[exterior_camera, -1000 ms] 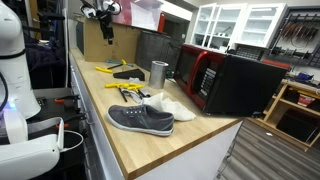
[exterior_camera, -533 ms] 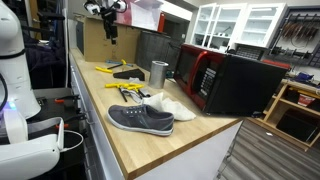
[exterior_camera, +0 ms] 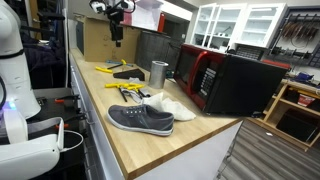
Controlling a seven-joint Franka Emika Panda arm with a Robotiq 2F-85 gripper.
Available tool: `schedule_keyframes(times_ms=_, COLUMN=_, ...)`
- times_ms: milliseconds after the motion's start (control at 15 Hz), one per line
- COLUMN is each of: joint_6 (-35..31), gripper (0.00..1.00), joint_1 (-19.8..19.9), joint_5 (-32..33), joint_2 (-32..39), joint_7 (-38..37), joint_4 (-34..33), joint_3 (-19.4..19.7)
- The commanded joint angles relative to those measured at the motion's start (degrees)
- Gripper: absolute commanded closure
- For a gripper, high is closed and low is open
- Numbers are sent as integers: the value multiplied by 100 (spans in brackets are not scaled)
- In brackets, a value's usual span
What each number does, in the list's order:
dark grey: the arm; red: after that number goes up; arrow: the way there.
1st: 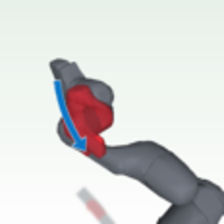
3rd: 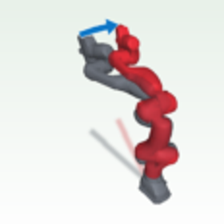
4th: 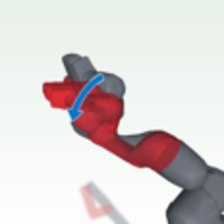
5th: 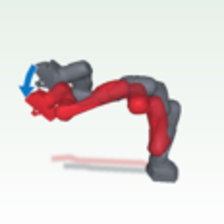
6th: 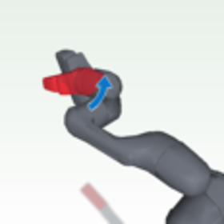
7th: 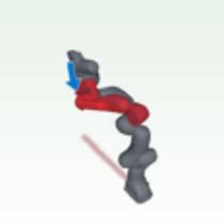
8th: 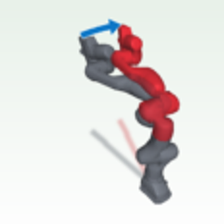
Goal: Put one wrench in the silver container then place the wrench on the black stand.
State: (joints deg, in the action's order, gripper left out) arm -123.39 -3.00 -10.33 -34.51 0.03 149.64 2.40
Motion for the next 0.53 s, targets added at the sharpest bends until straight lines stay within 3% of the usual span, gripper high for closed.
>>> schedule_keyframes(times_ms=0, joint_6=50, gripper=0, joint_1=181, joint_5=146, joint_2=347, joint_7=250, joint_4=-193, joint_3=121)
schedule_keyframes(times_ms=467, joint_6=-306, gripper=0, joint_1=411, joint_5=329, joint_2=1211, joint_7=521, joint_4=-533, joint_3=310)
